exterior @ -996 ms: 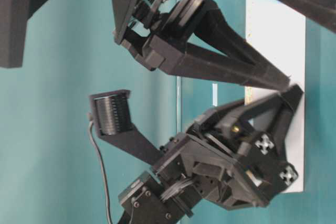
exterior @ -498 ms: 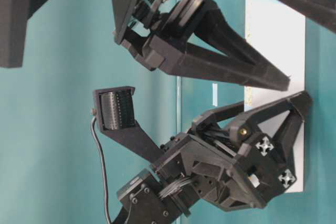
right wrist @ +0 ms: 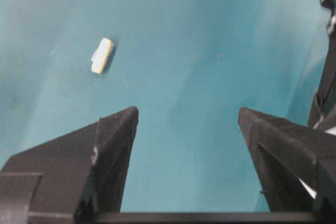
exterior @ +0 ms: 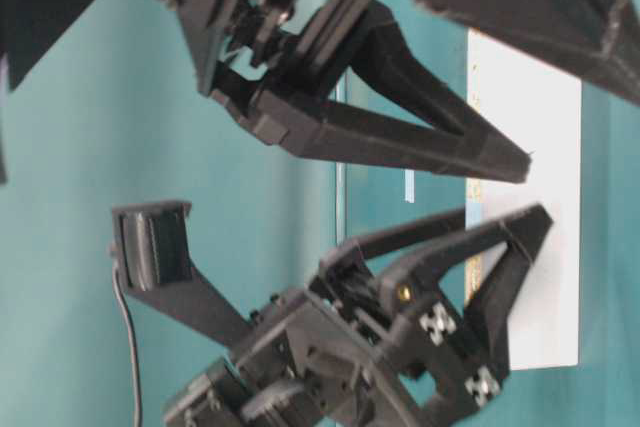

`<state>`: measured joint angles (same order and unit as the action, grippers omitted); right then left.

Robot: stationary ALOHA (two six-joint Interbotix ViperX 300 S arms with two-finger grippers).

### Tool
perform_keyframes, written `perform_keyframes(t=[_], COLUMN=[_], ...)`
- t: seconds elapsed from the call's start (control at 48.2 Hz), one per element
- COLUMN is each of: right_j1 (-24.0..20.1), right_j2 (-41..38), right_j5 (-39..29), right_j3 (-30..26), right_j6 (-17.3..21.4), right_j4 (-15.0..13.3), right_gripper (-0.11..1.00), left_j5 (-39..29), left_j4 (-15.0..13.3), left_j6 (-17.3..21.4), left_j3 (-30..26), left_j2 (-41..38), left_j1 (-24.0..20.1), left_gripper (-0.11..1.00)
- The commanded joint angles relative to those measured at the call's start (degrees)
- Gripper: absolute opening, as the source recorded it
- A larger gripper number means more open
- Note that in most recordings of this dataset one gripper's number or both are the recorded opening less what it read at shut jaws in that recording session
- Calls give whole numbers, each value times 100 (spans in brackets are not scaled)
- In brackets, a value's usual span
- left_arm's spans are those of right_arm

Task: Move the wooden board into place and insert the rod into its hole.
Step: 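Move the right gripper down over the small wooden peg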

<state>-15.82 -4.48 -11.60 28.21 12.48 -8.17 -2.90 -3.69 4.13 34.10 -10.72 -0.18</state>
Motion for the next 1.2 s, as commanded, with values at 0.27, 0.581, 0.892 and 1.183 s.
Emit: perform_keyframes(t=[0.27,0.581,0.892,1.183], right_j1=[-290,-527,-527,-510], right_j2=[-167,-1327,-1925,-1986], right_j5=[-756,-1380,-1951,-2188], right_j3=[-844,-2030,-2593,-2593], right_j6=[1652,2101,2127,2153], right_j4=[53,18,18,18], right_gripper=[85,85,85,79], left_j5=[431,668,905,976], left_j4=[18,18,18,18], left_j6=[35,35,35,9], left_j3=[527,1055,1099,1125], left_j2=[510,853,896,888], left_j1=[18,18,70,167], left_gripper=[78,78,78,78])
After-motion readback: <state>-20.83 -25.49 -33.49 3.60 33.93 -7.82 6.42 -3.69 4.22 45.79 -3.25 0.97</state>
